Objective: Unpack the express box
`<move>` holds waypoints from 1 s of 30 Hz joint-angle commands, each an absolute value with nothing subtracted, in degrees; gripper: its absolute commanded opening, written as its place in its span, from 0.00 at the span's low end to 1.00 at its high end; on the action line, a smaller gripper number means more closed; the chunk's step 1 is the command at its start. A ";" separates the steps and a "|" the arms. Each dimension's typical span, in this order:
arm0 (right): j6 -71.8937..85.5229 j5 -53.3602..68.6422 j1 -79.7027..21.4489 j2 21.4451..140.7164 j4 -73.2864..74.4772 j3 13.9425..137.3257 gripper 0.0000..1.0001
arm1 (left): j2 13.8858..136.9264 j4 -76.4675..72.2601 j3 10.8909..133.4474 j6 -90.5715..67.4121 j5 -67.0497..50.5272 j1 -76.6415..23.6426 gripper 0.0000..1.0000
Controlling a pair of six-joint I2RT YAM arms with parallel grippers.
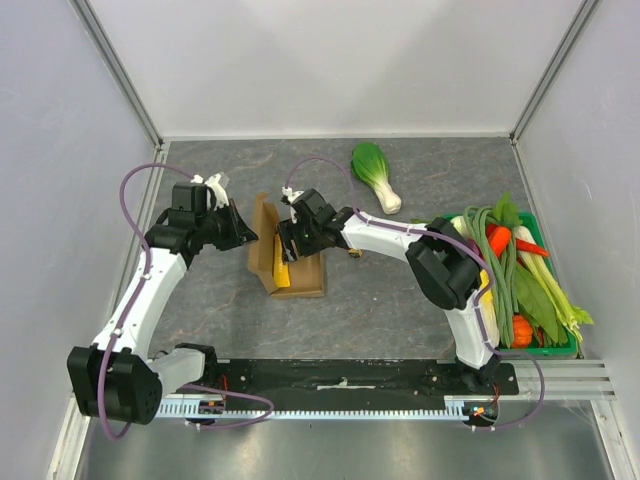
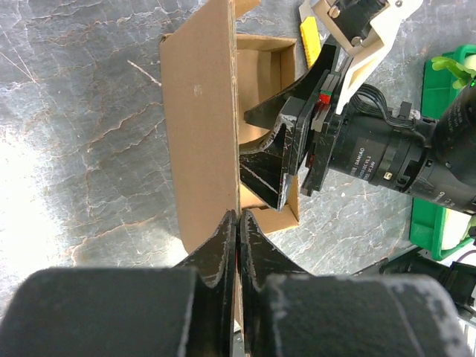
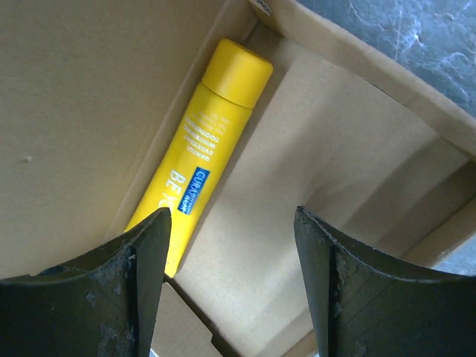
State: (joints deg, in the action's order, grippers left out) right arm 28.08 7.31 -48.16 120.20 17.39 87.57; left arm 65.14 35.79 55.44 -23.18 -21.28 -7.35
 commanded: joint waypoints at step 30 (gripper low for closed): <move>39.02 20.13 -47.46 128.59 -1.22 84.64 0.19 | 63.11 41.83 55.11 -22.59 -18.47 -7.03 0.02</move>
State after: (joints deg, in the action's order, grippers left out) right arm 38.30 18.31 -47.05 127.33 -0.16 86.54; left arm 63.86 37.69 54.46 -23.18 -20.43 -7.18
